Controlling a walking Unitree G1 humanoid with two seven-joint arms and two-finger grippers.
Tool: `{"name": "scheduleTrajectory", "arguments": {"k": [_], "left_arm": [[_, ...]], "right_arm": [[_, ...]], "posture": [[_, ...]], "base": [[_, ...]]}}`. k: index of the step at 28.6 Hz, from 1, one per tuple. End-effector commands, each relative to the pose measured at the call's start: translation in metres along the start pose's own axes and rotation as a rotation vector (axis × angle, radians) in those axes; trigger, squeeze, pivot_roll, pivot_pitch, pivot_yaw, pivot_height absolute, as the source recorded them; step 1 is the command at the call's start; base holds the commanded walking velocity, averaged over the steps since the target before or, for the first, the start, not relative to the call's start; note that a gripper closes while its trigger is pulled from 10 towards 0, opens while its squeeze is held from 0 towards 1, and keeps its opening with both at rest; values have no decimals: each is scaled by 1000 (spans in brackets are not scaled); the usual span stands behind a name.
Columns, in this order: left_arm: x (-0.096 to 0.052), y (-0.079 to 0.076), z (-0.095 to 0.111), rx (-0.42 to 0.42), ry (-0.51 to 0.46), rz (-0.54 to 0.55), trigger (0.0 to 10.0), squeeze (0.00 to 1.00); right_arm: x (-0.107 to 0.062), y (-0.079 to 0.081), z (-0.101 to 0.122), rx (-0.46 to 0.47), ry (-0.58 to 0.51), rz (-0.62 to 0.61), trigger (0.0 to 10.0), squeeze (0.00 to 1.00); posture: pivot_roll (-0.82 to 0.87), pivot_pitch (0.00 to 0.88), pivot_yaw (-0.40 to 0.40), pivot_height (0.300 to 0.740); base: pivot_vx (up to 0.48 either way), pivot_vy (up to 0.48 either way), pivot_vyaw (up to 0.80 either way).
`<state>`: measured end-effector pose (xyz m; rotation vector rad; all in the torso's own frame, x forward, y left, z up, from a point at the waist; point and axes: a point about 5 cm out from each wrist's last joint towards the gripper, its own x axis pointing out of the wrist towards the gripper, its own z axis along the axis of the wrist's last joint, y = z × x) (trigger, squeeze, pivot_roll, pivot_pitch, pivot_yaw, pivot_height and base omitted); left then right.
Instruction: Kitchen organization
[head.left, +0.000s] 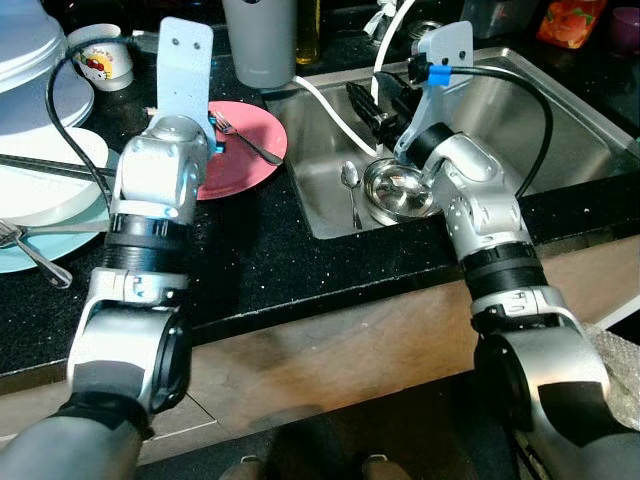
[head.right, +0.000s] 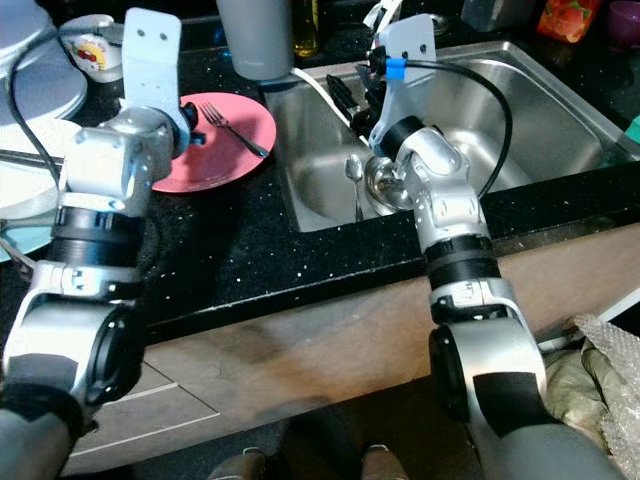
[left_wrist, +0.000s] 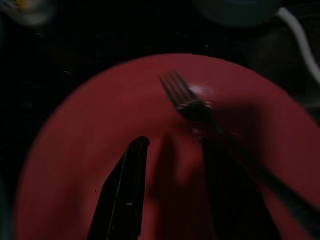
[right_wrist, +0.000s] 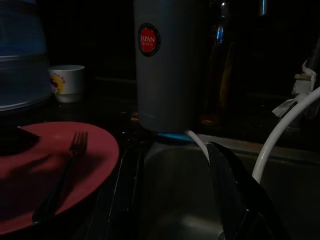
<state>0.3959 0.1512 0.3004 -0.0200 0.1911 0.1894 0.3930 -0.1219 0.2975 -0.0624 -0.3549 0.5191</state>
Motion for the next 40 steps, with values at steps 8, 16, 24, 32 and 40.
{"name": "scheduleTrajectory", "arguments": {"k": [8,16,24,32,40], "left_arm": [[8,-6,-9,-20,85,47,10000,0],[14,-9,-17,-4,109,43,10000,0],[14,-18,-14,-7,74,-28,10000,0],[14,-30,-3,99,-47,-84,10000,0],[19,-31,-11,146,-47,-114,10000,0]], "right_arm": [[-5,6,-2,12,18,17,10000,0],[-8,6,-3,24,21,4,10000,0],[-9,6,-2,26,17,3,10000,0],[-9,4,0,32,14,-3,10000,0],[-10,2,-3,36,22,-11,10000,0]], "posture": [[33,153,26,740],[36,149,25,740],[33,142,28,740],[35,144,27,740],[33,152,32,740]], "base": [[0,0,0],[0,0,0],[0,0,0],[0,0,0],[0,0,0]]}}
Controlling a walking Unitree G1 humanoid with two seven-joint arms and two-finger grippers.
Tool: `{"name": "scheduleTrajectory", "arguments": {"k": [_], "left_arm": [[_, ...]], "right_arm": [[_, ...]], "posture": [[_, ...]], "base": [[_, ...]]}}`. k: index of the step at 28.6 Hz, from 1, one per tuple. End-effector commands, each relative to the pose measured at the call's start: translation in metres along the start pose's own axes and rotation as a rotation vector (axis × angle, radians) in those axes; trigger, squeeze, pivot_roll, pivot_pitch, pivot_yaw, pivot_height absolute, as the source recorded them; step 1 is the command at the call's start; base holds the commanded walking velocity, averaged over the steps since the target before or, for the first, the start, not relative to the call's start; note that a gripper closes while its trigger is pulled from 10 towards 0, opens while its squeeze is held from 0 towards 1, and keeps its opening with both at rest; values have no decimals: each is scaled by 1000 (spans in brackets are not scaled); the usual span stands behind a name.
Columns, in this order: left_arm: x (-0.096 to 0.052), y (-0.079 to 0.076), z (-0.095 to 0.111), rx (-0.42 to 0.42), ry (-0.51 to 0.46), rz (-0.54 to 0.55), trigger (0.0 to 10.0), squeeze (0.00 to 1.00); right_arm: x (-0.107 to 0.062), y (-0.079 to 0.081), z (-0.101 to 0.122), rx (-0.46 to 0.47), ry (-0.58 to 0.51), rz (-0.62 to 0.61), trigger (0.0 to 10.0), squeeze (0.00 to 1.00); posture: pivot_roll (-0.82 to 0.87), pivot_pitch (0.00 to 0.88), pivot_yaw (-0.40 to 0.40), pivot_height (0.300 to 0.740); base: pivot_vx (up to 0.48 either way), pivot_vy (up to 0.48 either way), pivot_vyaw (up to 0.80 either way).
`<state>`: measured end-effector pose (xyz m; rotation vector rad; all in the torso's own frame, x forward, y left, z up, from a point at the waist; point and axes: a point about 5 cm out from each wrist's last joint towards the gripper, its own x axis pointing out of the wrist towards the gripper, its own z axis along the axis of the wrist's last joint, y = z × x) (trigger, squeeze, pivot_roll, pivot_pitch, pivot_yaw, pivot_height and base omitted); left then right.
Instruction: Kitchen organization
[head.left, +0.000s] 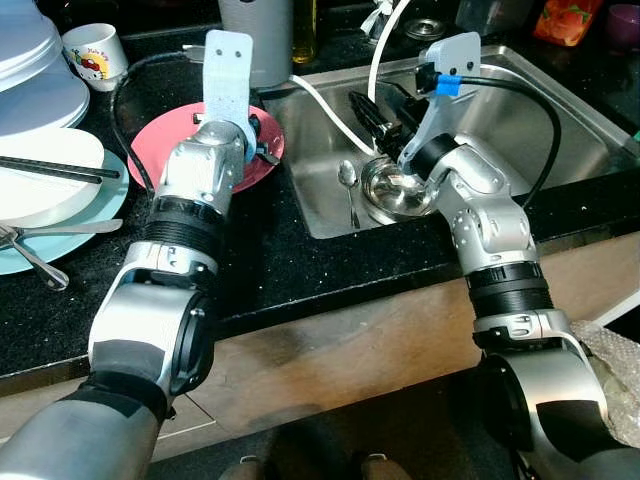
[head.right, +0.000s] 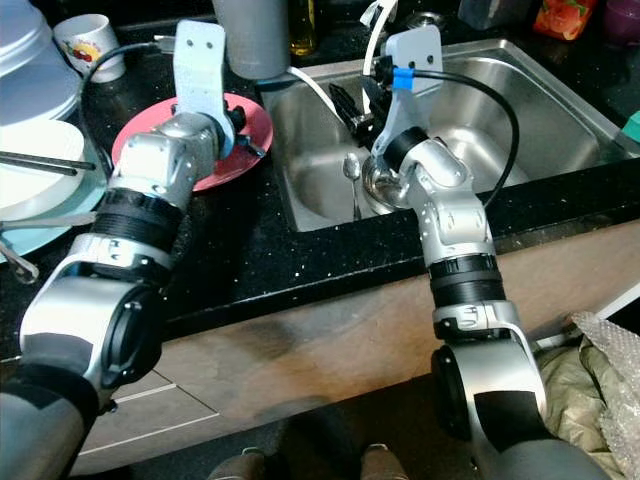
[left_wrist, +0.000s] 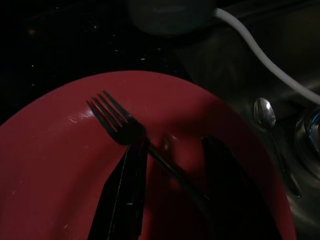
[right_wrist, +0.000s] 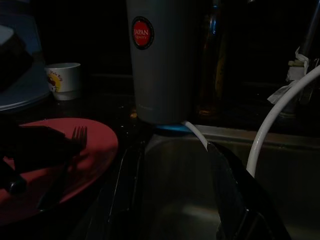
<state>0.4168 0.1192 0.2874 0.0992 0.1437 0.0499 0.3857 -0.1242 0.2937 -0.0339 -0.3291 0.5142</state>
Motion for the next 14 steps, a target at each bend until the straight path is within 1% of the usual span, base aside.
{"name": "scheduleTrajectory", "arguments": {"k": [1,5,7,11,13,14], "left_arm": [[2,5,-3,22,19,14,10000,0],[4,6,-7,19,39,16,10000,0],[5,8,-13,6,75,20,10000,0],[7,10,-16,-2,99,22,10000,0],[7,12,-21,-11,137,14,10000,0],[7,12,-21,-11,137,14,10000,0]], "right_arm": [[-2,0,-2,4,5,-1,10000,0],[-3,-1,-3,5,8,-3,10000,0],[-3,-2,-3,6,11,-4,10000,0],[-3,-2,-3,7,13,-5,10000,0],[-3,-2,-4,7,15,-5,10000,0],[-3,-2,-4,7,15,-5,10000,0]], "posture": [[33,152,32,740],[31,155,34,740],[31,157,34,740],[31,158,34,740],[31,158,32,740],[31,158,32,740]], "base": [[0,0,0],[0,0,0],[0,0,0],[0,0,0],[0,0,0],[0,0,0]]}}
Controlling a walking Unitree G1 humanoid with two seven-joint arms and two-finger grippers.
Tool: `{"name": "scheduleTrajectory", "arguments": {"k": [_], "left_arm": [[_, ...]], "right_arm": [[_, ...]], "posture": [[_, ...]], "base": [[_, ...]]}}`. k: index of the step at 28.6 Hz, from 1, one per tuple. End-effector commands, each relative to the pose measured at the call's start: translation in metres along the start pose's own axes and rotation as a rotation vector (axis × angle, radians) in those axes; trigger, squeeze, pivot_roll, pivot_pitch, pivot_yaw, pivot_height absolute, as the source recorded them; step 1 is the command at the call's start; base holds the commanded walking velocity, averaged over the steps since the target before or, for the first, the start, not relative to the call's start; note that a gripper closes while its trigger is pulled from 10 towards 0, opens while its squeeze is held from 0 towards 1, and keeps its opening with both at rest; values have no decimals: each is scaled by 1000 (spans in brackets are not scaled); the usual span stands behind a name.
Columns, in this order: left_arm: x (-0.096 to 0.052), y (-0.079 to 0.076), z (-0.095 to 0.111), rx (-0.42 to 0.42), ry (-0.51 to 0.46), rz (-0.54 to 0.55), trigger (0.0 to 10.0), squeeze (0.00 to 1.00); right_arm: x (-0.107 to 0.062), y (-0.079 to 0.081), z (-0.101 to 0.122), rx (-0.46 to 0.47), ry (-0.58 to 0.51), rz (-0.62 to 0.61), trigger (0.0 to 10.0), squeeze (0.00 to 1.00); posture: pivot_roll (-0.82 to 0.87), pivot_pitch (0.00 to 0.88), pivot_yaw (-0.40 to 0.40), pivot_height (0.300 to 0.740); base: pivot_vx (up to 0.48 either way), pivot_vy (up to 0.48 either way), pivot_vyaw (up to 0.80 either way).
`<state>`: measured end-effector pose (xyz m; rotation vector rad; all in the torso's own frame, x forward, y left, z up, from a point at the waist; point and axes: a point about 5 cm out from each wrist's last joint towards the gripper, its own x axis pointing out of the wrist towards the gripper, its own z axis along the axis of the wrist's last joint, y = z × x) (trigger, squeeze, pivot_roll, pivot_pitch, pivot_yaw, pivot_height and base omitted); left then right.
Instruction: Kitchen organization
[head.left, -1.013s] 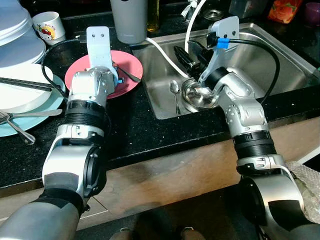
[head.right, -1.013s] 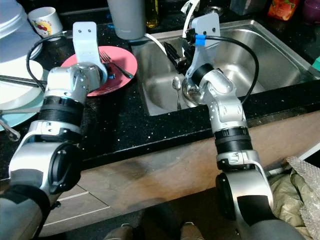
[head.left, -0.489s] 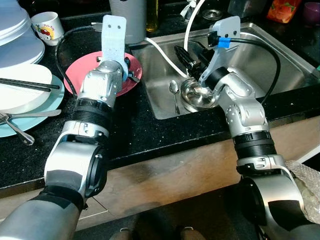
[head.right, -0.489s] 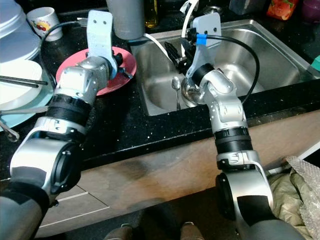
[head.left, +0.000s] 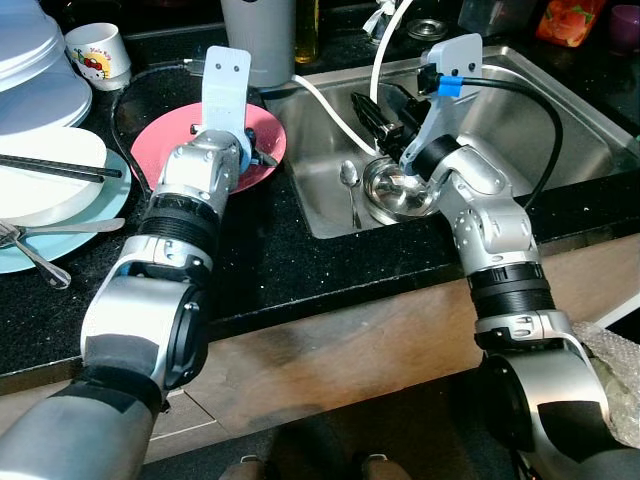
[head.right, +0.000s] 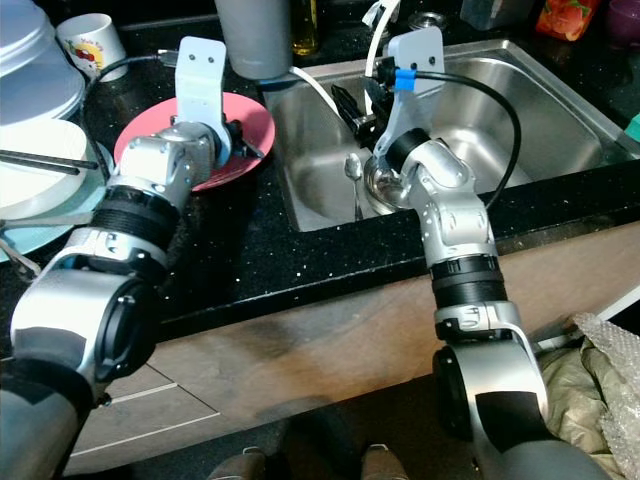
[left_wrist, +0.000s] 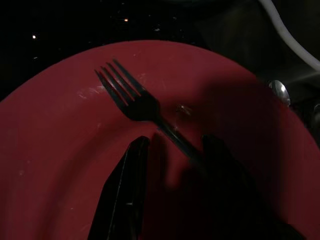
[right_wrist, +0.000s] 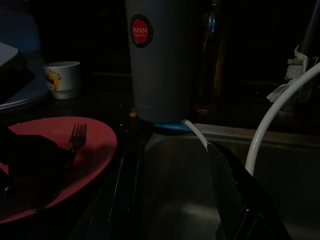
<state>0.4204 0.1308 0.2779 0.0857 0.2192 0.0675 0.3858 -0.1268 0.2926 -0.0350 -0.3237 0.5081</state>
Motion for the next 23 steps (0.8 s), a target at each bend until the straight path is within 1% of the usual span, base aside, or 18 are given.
{"name": "scheduleTrajectory", "arguments": {"k": [1,5,6,10,11,12,13,14,15,16,23], "left_arm": [[3,4,-13,-2,78,0,10000,0],[4,12,-17,-19,123,37,10000,0],[4,12,-17,-19,123,37,10000,0],[4,20,-17,-57,155,80,10000,0],[4,22,-17,-64,159,84,9725,0],[4,24,-17,-81,170,87,5765,0],[4,24,-17,-81,170,87,5765,0],[4,26,-18,-96,179,88,1255,0],[4,27,-18,-106,187,89,471,0],[4,27,-18,-111,191,90,0,0],[4,30,-18,-131,204,96,0,0]], "right_arm": [[-2,0,-3,8,10,1,10000,0],[-1,0,-2,7,11,4,10000,0],[-1,0,-2,7,11,4,10000,0],[-1,-1,-1,6,10,4,10000,0],[-1,-1,-1,6,10,4,10000,0],[-1,-2,-1,5,11,5,10000,0],[-1,-2,-1,5,11,5,10000,0],[-1,-2,-1,6,12,6,10000,0],[0,-2,-1,6,13,6,10000,0],[0,-2,-1,6,14,7,10000,0],[0,-3,-1,6,19,7,10000,0]], "posture": [[32,159,32,740],[32,161,31,740],[32,161,31,740],[32,162,29,740],[32,162,29,740],[33,162,28,740],[33,162,28,740],[33,161,26,740],[33,162,27,740],[32,162,27,740],[32,163,27,740]], "base": [[0,0,0],[0,0,0],[0,0,0],[0,0,0],[0,0,0],[0,0,0],[0,0,0],[0,0,0],[0,0,0],[0,0,0],[0,0,0]]}}
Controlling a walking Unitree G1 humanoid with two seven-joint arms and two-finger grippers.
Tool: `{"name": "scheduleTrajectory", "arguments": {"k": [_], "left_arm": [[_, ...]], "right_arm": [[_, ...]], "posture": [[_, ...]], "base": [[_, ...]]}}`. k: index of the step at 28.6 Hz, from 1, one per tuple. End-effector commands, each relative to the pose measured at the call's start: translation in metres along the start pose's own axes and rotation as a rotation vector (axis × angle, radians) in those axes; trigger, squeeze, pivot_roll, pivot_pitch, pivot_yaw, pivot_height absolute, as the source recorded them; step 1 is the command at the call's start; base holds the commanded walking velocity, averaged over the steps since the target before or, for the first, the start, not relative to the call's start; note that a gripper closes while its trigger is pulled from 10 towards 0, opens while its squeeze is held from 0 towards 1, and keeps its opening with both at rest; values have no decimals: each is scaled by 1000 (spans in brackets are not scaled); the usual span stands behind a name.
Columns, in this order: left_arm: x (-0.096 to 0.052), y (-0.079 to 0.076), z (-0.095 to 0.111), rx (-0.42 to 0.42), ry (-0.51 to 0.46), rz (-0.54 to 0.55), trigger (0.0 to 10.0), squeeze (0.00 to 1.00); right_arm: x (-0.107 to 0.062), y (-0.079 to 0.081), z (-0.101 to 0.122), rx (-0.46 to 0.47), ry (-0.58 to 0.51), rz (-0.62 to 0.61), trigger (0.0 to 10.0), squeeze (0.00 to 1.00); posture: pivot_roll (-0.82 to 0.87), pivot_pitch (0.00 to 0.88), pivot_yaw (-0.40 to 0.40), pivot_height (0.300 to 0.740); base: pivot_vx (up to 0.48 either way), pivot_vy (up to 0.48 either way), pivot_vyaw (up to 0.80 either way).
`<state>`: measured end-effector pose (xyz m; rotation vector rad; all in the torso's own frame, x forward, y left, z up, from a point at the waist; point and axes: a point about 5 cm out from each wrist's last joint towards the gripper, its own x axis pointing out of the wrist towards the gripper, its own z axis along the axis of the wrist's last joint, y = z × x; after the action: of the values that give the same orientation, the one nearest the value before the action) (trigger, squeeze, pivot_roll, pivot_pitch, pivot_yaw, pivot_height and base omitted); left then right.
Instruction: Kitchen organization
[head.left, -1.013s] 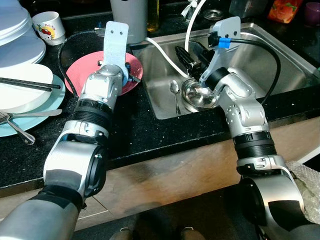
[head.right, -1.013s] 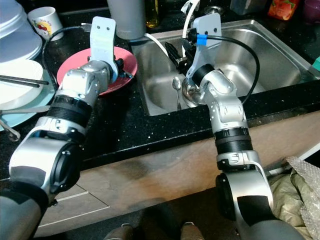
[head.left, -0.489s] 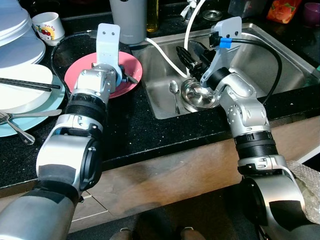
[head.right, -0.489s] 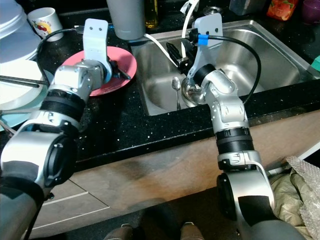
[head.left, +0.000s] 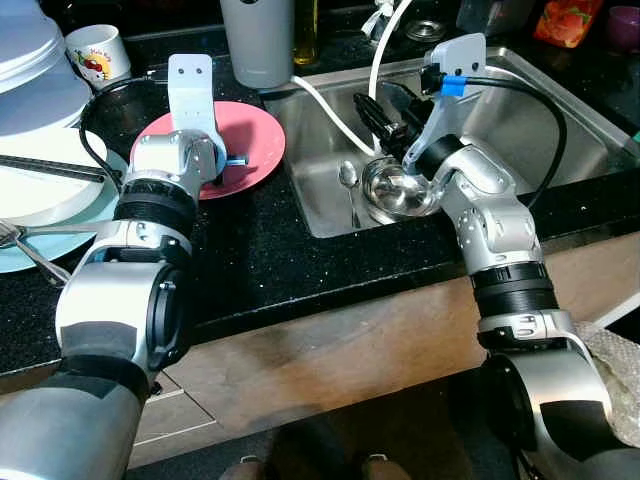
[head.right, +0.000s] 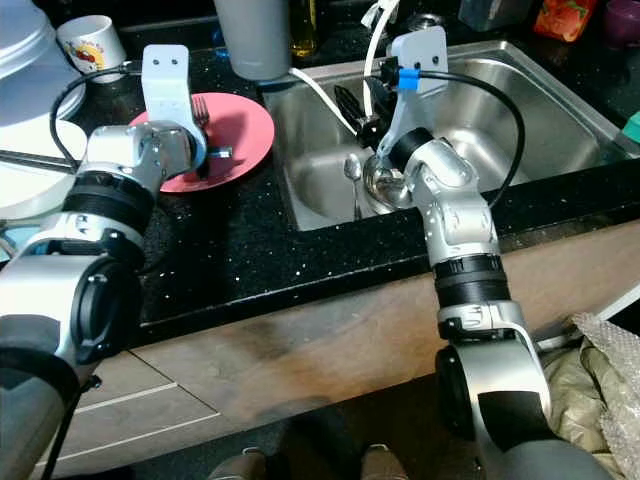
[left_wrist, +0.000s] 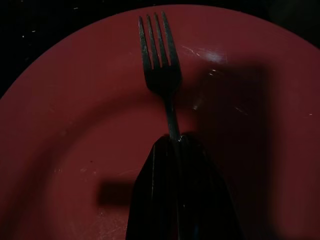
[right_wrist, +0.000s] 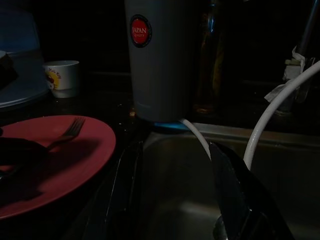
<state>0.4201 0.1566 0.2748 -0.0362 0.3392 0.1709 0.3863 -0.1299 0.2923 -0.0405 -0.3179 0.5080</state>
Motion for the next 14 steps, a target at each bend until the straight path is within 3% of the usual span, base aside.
{"name": "scheduleTrajectory", "arguments": {"k": [1,7,11,12,13,14], "left_arm": [[3,6,-10,-4,72,18,0,0],[1,8,-1,13,36,30,0,0],[-5,8,17,91,-65,3,0,0],[-9,5,25,90,-110,-42,1255,0],[-15,2,34,42,-163,-119,3529,0],[-15,2,34,42,-163,-119,3529,0]], "right_arm": [[1,-1,0,10,12,6,10000,0],[1,-2,1,10,11,1,10000,0],[1,-3,3,10,4,-3,10000,0],[1,-3,4,11,0,-6,10000,0],[1,-4,5,12,-3,-8,10000,0],[1,-4,5,12,-3,-8,10000,0]], "posture": [[32,163,27,740],[33,163,29,740],[32,163,33,740],[33,164,35,740],[34,163,35,740],[34,163,35,740]], "base": [[0,0,0],[0,0,0],[0,0,0],[0,0,0],[0,0,0],[0,0,0]]}}
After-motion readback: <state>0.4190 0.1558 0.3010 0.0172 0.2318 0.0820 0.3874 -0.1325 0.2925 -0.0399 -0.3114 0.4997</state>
